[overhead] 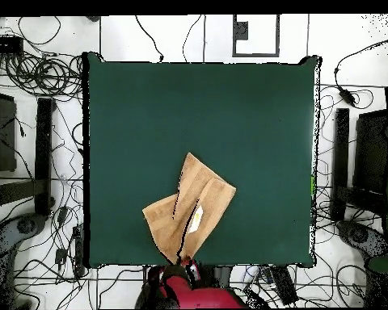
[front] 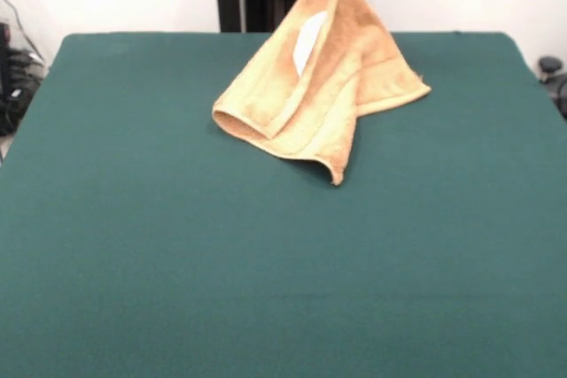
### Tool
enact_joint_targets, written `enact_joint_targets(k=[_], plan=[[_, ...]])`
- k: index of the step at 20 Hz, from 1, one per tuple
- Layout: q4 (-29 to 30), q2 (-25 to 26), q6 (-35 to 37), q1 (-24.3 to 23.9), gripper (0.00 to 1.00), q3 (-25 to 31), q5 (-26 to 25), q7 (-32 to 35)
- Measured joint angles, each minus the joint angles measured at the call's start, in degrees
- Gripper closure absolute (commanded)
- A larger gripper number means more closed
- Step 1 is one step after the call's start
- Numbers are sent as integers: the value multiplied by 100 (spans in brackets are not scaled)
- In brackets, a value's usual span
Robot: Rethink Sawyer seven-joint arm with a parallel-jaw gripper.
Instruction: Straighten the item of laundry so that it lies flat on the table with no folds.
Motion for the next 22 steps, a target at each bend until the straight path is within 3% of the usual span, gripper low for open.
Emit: enact_joint_targets(k=[3,10,16,22], plan=[[30,-39,-194,389,100,-448,217,1],[77,-44,-815,686,100,-1190,784,1],[260,-50,-1212,215,100,-1228,934,1],[284,-263,-928,80,100,-1247,1047,1]])
